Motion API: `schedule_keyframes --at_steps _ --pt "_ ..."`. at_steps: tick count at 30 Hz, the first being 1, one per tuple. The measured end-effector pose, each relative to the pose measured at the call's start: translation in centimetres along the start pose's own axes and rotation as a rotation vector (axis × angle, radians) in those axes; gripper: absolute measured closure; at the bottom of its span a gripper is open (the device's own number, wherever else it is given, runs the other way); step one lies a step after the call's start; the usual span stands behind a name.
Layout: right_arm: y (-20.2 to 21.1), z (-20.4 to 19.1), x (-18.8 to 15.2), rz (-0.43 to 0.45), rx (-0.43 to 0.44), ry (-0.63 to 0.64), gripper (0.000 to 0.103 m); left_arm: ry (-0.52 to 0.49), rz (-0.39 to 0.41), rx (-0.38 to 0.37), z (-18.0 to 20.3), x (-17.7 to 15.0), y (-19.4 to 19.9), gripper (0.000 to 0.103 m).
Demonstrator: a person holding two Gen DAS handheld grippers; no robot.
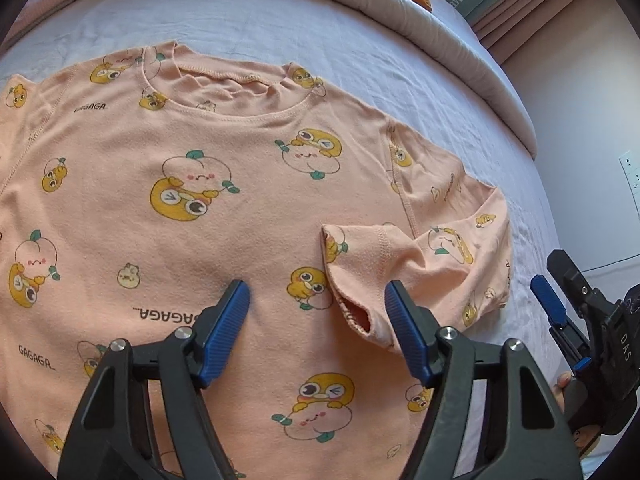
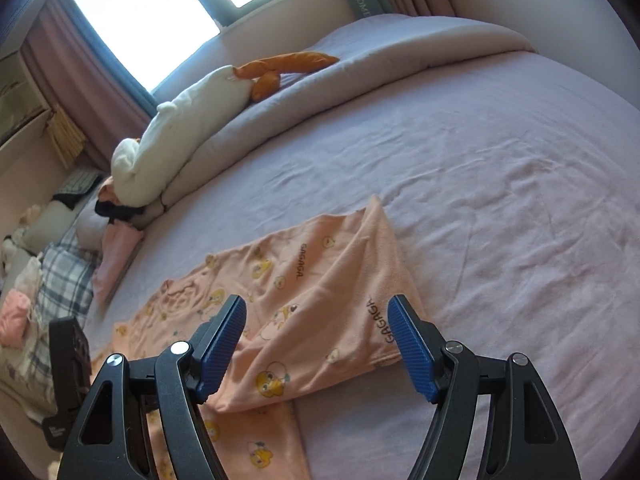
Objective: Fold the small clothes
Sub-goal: 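Grasp the side edge of the sleepsuit with the left gripper, then lift the side edge with the left gripper and fold it over the body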
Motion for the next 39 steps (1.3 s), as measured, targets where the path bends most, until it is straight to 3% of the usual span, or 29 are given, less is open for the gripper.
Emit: schedule_keyframes --at_steps 4,10,12,13,18,20,24,28,31,35,39 --pt "0.0 0.7 0.2 0.002 -0.002 -0.026 0.030 0.008 -0.054 -0.076 1.2 -0.2 -0.9 0.047" --pt "0.0 1.5 0.2 0.002 0.006 -0.061 0.030 0.022 -0.071 -0.085 2.3 -0.2 -1.9 0.068" --pt "-0.1 1.6 0.3 0.002 0.002 -0.064 0.030 0.030 -0.073 -0.070 2.3 -0.1 -2.2 0.089" --pt "-0.2 1.8 0.3 0.001 -0.003 -0.066 0.030 0.024 -0.076 -0.060 2.4 0.0 -2.3 0.093" --pt "-0.3 2.5 0.4 -0.001 -0.015 -0.084 0.030 0.047 -0.009 -0.064 2.2 0.5 -0.3 0.099" --pt "-0.2 2.8 0.4 -0.001 -0.011 -0.095 0.030 0.061 0.038 -0.088 2.1 1.2 1.4 0.099" --pt "-0.4 3.3 0.5 -0.006 -0.011 -0.109 0.030 0.056 0.168 -0.054 1.4 3.2 5.9 0.100" --pt "-1.0 3.1 0.4 -0.025 0.011 -0.117 0.030 0.069 0.218 -0.081 0.2 4.5 9.1 0.100" --pt "-1.6 2.6 0.2 -0.044 0.015 -0.103 0.030 0.088 0.279 -0.034 -1.6 5.6 11.1 0.100" --pt "-2.1 2.1 0.1 -0.058 0.009 -0.087 0.030 0.141 0.318 -0.050 -3.8 6.4 13.3 0.100" --pt "-3.2 1.2 -0.1 -0.085 0.018 -0.061 0.030 0.162 0.360 0.009 -5.9 6.8 15.1 0.100"
Point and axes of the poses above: each gripper's, at about its wrist camera, not at the fingertips, and y roughly against the way its jaws point, z to its right, x to its top, the point moved 9 cm from there along -y, roughly the way its jaws point, and after that the axes turned 14 degrees about -z, right-handed, at the moved point
